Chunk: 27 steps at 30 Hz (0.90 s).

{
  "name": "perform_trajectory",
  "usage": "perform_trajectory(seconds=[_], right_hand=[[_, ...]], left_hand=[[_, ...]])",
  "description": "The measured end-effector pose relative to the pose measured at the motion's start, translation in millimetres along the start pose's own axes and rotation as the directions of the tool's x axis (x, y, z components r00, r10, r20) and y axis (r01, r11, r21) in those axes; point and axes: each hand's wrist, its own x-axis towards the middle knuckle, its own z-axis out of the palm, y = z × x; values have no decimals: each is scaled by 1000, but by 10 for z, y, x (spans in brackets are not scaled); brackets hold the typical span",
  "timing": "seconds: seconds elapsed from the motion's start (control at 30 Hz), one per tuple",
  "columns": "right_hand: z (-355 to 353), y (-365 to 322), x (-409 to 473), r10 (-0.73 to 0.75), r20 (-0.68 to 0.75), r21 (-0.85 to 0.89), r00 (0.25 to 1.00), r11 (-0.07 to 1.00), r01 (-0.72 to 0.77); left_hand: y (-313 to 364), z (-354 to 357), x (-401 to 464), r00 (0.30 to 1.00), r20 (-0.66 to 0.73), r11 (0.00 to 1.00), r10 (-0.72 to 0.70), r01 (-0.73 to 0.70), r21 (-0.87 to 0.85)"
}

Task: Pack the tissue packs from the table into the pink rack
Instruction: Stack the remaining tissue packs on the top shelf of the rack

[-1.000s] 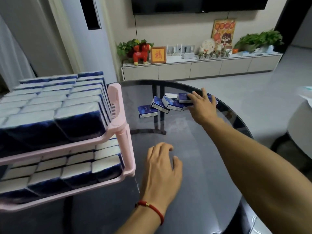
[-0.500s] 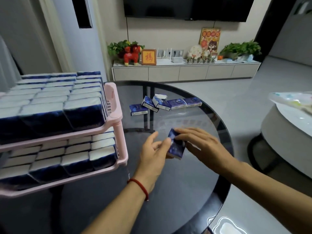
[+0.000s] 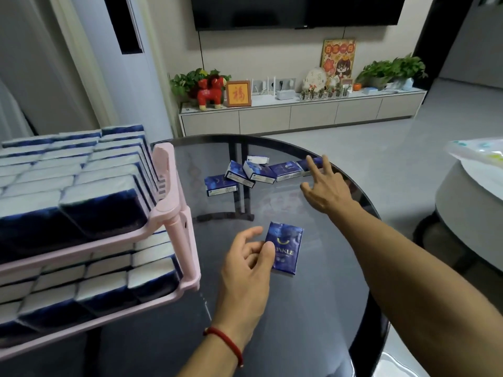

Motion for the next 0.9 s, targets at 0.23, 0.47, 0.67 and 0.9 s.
perform_trajectory(seconds=[0.23, 0.47, 0.67, 0.9], right_hand=[[-91, 43, -218, 55, -31, 131, 998, 990, -50], [-338, 71, -1275, -71, -54, 82, 996, 994, 75], [-990, -140, -2260, -186, 23, 149, 982, 972, 180], [-1273, -920, -2774, -662, 67, 182, 746, 744, 643]], left_hand=[[3, -13, 3, 1000, -15, 998, -3, 3, -55], [115, -82, -44, 997, 31, 997, -75, 75, 6], [195, -287, -326, 969, 122, 973, -214, 201, 112], [525, -744, -776, 926, 261, 926, -272, 325, -190]])
